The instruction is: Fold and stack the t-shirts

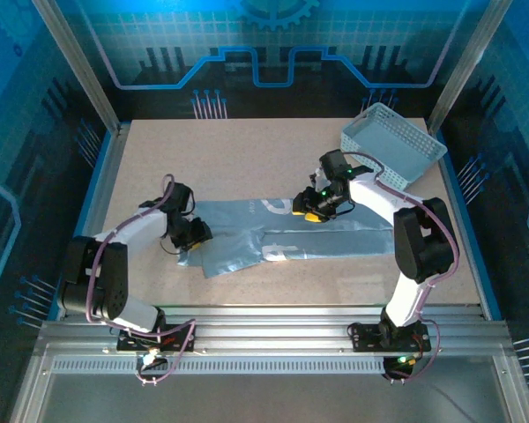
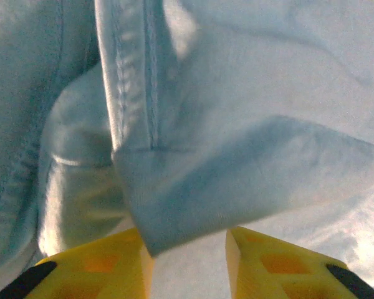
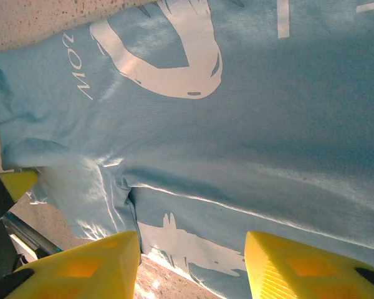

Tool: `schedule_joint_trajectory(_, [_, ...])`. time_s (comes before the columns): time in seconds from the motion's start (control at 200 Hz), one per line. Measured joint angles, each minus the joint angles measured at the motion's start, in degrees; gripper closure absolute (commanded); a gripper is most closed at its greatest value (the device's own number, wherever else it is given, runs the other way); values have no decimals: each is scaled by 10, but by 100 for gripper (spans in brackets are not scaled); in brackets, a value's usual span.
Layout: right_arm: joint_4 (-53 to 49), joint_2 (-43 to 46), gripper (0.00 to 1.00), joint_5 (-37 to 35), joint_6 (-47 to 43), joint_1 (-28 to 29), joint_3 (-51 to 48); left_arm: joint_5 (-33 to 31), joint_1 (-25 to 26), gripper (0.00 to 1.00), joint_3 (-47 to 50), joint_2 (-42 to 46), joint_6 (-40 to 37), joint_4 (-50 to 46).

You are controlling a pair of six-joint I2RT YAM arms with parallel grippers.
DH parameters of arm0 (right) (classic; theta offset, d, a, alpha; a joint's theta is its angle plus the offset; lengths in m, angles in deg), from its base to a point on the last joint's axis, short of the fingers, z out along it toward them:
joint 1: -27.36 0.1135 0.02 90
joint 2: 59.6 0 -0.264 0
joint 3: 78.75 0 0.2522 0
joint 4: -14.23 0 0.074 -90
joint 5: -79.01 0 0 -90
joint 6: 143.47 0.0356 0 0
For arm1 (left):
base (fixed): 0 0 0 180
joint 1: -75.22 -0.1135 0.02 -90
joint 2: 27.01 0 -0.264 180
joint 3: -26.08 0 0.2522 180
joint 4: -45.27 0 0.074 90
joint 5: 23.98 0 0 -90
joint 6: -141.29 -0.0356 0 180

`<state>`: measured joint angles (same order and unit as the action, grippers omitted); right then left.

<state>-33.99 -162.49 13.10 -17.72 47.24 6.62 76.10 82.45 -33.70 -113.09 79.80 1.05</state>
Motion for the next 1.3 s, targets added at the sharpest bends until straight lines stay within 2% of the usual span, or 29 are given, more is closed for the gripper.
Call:
schedule_joint_trajectory(0.345, [0,0,51,0,0,0,0,-32,0,68,-9,-32,-36,3])
schedule_joint_trajectory(0.805, [0,0,51,0,0,0,0,-16,5,100,-11,-12,-17,7])
schedule_joint_trajectory(0.96, [0,0,51,0,0,0,0,-13,5,100,-14,4,-15,-11])
schedule_joint_trajectory(1.155, [0,0,51,0,0,0,0,-10,5,89,-30,12,-14,-42])
schedule_joint_trajectory(1.3, [0,0,51,0,0,0,0,-4,5,85,-36,2,-8,-49])
